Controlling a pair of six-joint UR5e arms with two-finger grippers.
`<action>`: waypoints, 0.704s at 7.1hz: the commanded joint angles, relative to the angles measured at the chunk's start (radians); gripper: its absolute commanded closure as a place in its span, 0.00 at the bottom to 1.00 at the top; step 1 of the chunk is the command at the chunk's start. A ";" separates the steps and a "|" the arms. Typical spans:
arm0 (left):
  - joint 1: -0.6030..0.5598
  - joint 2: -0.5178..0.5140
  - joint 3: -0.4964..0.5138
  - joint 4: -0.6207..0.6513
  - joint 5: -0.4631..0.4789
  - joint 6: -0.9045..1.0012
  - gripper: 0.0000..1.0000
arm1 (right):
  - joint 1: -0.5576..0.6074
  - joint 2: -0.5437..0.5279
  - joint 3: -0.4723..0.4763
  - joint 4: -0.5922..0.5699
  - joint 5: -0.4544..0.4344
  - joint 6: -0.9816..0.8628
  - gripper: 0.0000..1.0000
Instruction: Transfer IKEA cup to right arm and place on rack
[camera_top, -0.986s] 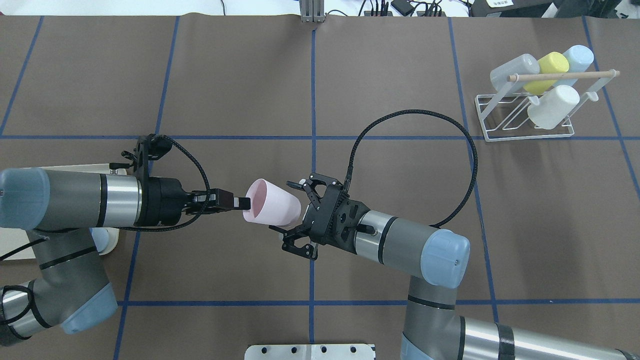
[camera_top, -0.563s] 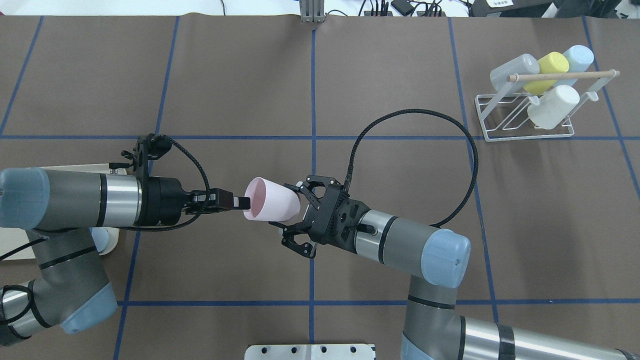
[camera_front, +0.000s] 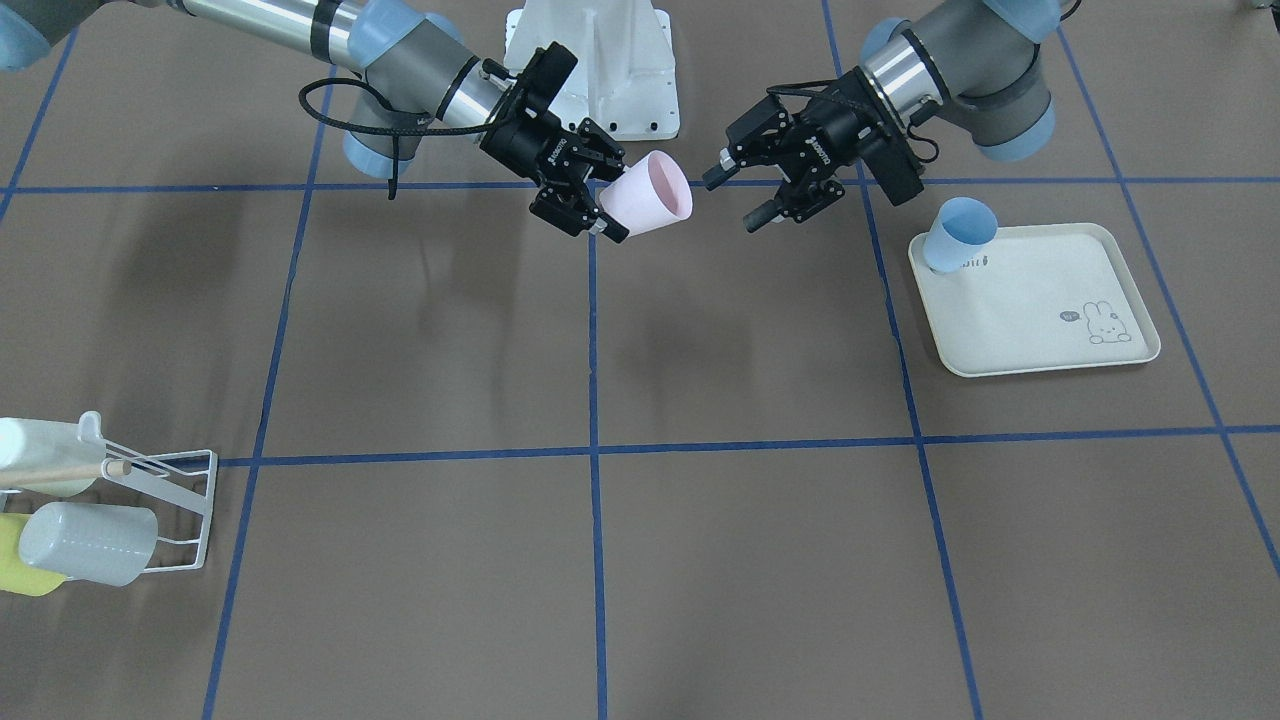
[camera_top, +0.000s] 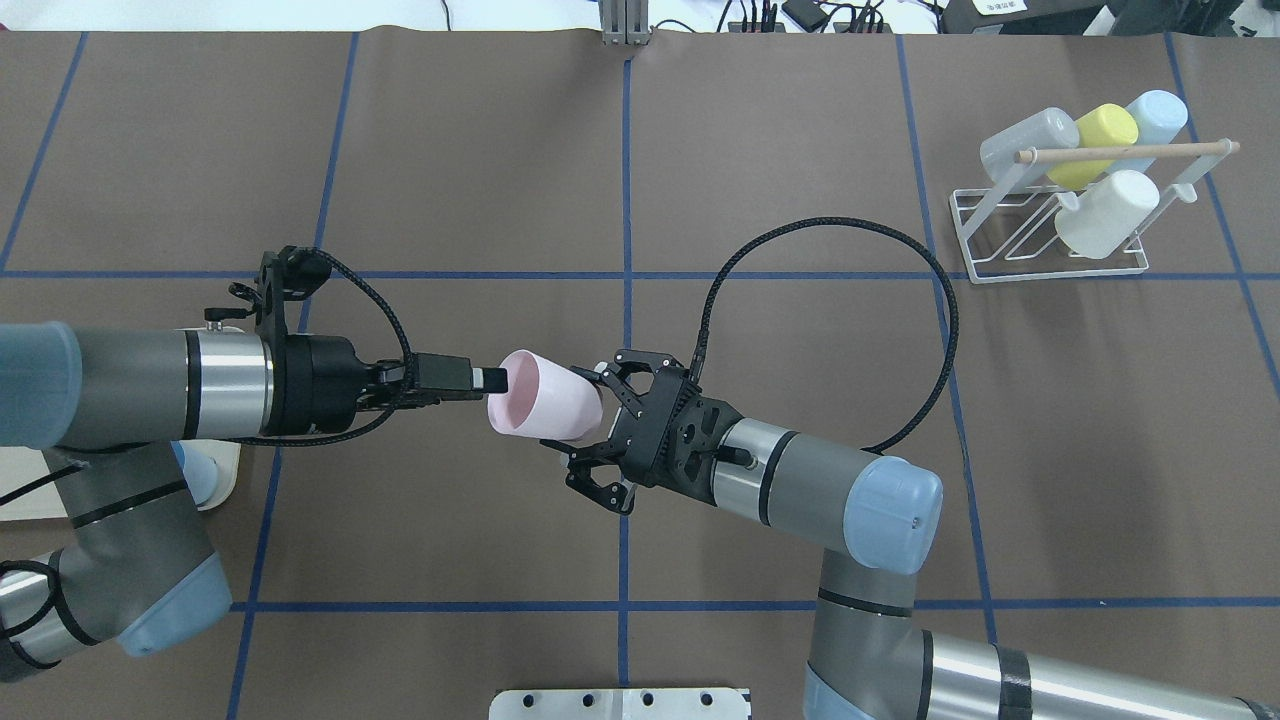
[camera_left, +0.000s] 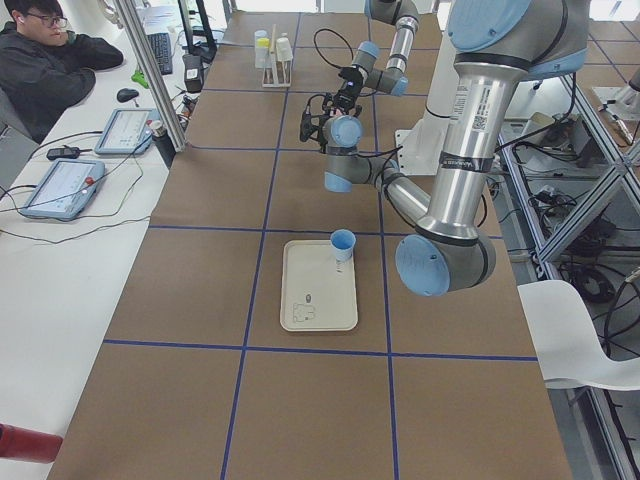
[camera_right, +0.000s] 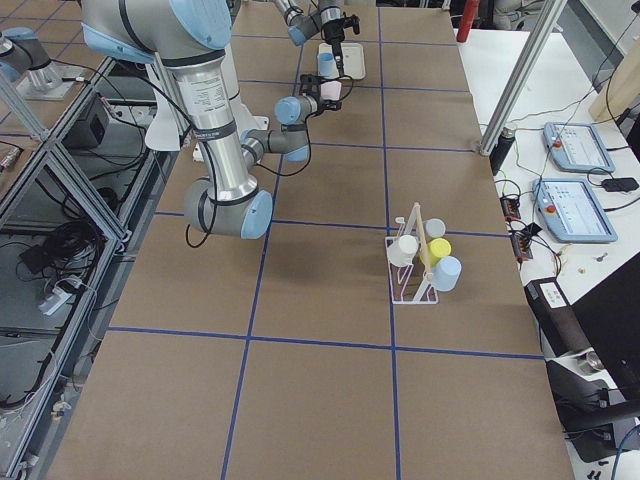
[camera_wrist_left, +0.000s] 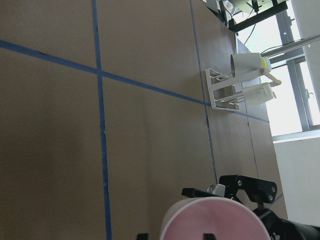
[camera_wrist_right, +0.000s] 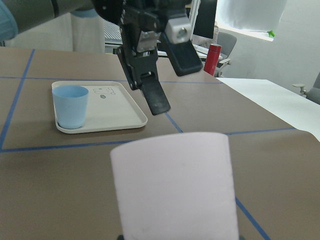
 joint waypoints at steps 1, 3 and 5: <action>-0.094 0.122 -0.014 0.036 -0.059 0.172 0.00 | 0.012 -0.046 0.002 -0.025 -0.104 -0.003 0.98; -0.231 0.284 -0.020 0.037 -0.129 0.426 0.00 | 0.050 -0.051 0.045 -0.267 -0.146 -0.006 1.00; -0.392 0.422 -0.010 0.039 -0.207 0.714 0.00 | 0.102 -0.054 0.191 -0.622 -0.146 -0.038 1.00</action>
